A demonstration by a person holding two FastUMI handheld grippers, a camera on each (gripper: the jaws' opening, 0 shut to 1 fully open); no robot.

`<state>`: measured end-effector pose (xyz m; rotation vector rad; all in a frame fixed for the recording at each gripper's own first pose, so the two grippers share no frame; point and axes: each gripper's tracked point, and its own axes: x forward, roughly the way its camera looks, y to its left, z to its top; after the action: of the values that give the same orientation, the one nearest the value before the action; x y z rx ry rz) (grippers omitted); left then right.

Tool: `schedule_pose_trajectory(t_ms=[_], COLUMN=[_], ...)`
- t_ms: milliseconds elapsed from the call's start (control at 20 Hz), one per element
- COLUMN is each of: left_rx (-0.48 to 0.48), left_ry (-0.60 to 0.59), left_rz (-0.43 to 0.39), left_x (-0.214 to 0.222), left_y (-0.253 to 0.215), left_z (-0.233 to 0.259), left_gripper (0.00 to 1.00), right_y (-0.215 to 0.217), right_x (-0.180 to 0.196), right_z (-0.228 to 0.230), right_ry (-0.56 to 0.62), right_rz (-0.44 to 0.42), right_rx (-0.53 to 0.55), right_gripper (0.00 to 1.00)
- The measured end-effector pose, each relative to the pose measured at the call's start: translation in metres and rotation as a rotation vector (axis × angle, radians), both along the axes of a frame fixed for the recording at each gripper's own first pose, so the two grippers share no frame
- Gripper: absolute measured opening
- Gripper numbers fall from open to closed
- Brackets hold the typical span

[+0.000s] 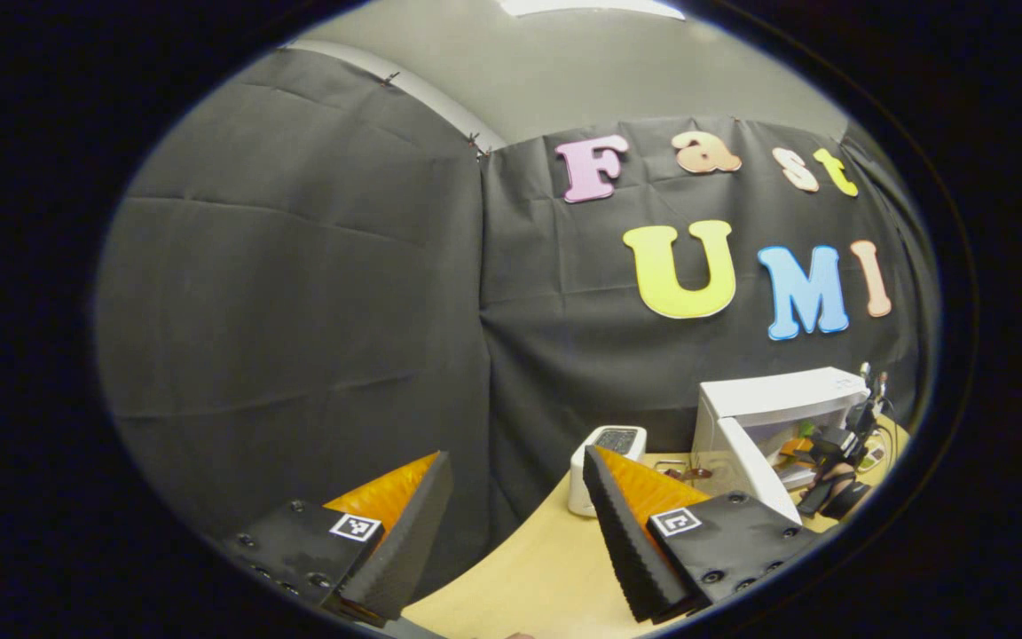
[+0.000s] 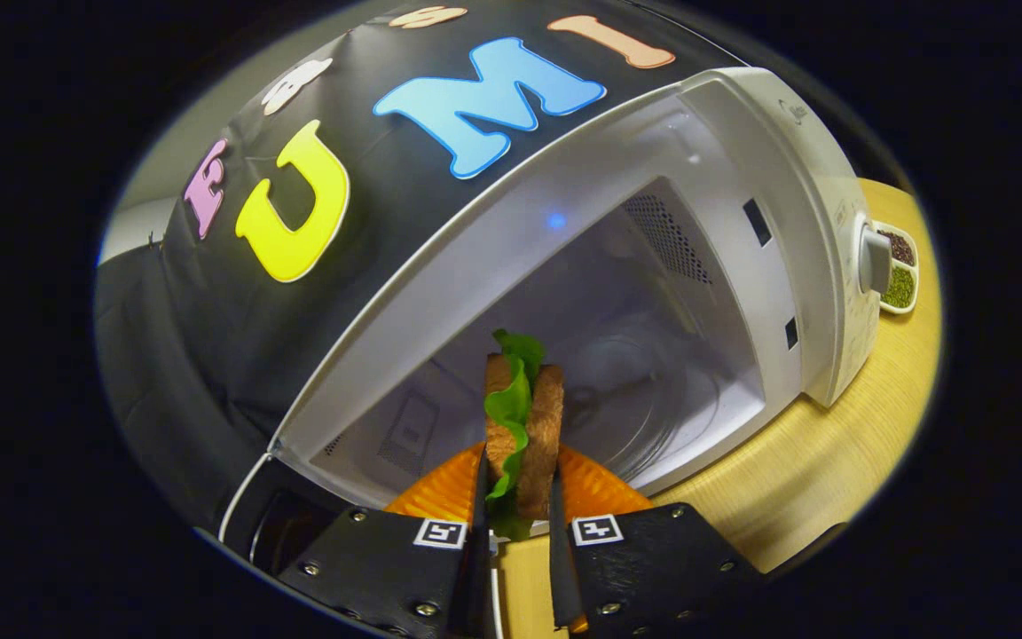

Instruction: Open the microwave oven with the left hand, put the food in, and close the microwave oven.

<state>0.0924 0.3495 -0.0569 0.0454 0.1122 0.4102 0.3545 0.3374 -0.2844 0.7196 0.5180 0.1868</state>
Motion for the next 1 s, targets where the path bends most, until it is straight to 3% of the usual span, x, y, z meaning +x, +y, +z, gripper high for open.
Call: schedule_pose_trajectory(t_ms=[150, 250, 350, 450, 500, 600, 650, 800, 1000], left_rx=[-0.004, 0.000, -0.004, -0.015, -0.021, -0.026, -0.023, -0.012, -0.018], left_ry=[0.011, 0.008, -0.002, 0.003, 0.005, 0.007, 0.008, 0.013, 0.016], left_rz=[0.014, 0.018, 0.019, 0.018, 0.016, 0.010, 0.007, -0.008, -0.033], left_x=[-0.006, -0.003, -0.004, -0.001, 0.000, -0.002, -0.003, 0.004, 0.006], left_y=[0.006, 0.006, 0.003, 0.002, 0.000, -0.004, -0.007, -0.015, -0.032], left_z=[-0.007, -0.006, -0.007, -0.012, -0.015, -0.020, -0.023, -0.029, -0.042], left_gripper=[0.94, 0.98, 0.98, 0.98, 0.95, 0.98, 0.95, 0.98, 0.98], right_y=[-0.006, -0.017, -0.025, -0.040, -0.045, -0.052, -0.056, -0.061, -0.072], right_x=[0.005, 0.006, 0.007, 0.008, 0.008, 0.007, 0.008, 0.005, -0.020], right_z=[-0.013, -0.022, -0.023, -0.035, -0.039, -0.039, -0.034, -0.009, 0.032], right_ry=[0.009, 0.018, 0.020, 0.037, 0.043, 0.033, 0.015, -0.054, -0.145], right_rz=[-0.015, -0.034, -0.050, -0.068, -0.061, -0.048, -0.047, -0.040, 0.015], right_rx=[-0.057, -0.126, -0.176, -0.287, -0.336, -0.422, -0.451, -0.477, -0.546], right_gripper=[0.31, 0.46, 0.50, 0.64, 0.77, 0.99, 0.99, 0.99, 0.99])
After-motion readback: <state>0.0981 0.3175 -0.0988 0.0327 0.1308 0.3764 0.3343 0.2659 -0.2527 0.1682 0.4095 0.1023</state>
